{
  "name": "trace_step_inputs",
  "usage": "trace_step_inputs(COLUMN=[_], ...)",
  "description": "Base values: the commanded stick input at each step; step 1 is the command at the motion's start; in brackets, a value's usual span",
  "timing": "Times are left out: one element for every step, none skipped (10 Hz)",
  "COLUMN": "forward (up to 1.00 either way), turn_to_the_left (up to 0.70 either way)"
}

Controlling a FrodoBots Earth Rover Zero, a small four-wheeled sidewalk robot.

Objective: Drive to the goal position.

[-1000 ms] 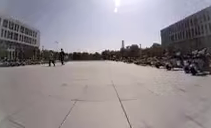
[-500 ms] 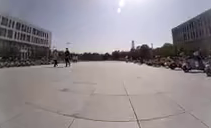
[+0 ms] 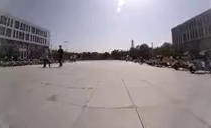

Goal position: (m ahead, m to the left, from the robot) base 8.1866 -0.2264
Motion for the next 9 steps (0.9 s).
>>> trace_step_inputs(forward=[1.0,1.0,1.0,1.0,1.0,1.0,1.0,1.0,1.0], turn_to_the_left=[0.0,0.0,0.15,0.3,0.09,0.0,0.0,0.0,0.0])
